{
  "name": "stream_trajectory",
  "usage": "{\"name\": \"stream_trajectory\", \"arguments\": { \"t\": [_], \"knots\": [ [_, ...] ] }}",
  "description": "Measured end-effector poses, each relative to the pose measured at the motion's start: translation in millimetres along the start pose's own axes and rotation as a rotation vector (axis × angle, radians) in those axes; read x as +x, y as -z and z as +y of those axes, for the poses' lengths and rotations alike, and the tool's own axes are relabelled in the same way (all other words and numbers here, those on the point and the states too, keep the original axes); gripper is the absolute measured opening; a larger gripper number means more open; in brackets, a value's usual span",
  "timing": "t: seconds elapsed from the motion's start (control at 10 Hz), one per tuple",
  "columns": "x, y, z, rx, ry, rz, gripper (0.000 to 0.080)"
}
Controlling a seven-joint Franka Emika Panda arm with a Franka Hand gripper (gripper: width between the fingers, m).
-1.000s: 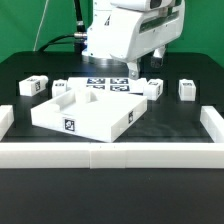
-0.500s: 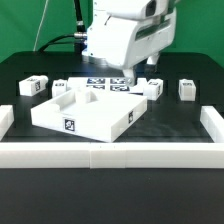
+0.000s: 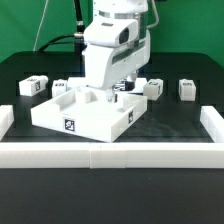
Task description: Assemble one leg
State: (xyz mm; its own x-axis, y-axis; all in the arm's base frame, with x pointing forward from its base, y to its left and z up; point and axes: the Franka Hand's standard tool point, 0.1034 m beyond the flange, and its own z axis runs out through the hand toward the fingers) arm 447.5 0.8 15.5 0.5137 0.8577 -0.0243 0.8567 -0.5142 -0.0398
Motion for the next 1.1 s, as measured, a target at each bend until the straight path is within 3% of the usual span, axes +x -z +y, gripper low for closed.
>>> {"name": "stream_trajectory", "arguments": {
  "t": [0.2,0.3,0.4,0.6,0.7,0.8,1.1],
  "knots": [
    [-3.2,-7.4,0.7,0.004,-0.008,0.001,0.0650],
    [-2.9,-7.3,0.7,0.003,-0.008,0.001,0.0523],
    [-2.9,-7.3,0.6,0.004,-0.008,0.001,0.0523],
    [-2.9,-7.4,0.5,0.004,-0.008,0.001,0.0236],
    [-2.9,-7.4,0.5,0.004,-0.008,0.001,0.0236],
    [-2.6,-6.8,1.1,0.001,-0.008,0.002,0.0072],
    [-2.1,-6.3,1.9,-0.002,-0.008,0.004,0.0059]
  ]
}}
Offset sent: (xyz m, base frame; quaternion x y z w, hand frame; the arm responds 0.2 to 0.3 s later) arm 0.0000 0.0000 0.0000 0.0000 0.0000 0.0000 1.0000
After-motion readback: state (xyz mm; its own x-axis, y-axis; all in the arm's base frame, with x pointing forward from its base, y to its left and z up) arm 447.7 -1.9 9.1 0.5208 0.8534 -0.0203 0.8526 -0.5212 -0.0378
